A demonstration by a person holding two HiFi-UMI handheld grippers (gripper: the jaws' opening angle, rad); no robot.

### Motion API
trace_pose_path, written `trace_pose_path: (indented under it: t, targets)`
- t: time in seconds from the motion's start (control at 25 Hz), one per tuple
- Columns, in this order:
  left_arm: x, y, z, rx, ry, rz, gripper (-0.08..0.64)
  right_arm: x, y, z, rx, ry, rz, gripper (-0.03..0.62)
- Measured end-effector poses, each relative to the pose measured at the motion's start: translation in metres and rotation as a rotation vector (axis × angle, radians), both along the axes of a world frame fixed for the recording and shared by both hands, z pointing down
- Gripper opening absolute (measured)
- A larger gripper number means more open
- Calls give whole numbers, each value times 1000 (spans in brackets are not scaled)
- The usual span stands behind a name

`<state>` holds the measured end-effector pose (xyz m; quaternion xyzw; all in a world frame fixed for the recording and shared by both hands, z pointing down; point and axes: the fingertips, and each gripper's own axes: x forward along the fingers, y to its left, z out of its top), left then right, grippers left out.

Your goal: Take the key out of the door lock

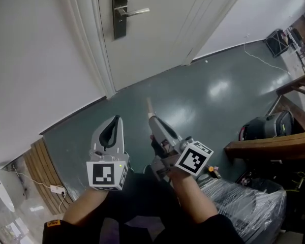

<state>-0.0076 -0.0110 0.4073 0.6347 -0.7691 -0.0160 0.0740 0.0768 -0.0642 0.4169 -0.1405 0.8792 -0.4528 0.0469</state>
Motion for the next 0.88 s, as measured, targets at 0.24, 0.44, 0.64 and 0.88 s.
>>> trace_pose_path:
  t: [0.24, 0.44, 0.64, 0.88]
  targets:
    - [64, 12, -2, -14, -2, 20, 18, 49, 11, 0, 19, 13, 1, 14]
    - [89, 31, 2, -28, -12, -11, 18, 75, 28, 6, 28, 27, -9, 14]
    - [104, 52, 7, -41, -8, -50, 18, 94, 46, 7, 59, 49, -22, 14]
    - [118, 71, 19, -61, 5, -74, 18, 107, 68, 19, 55, 72, -47, 14]
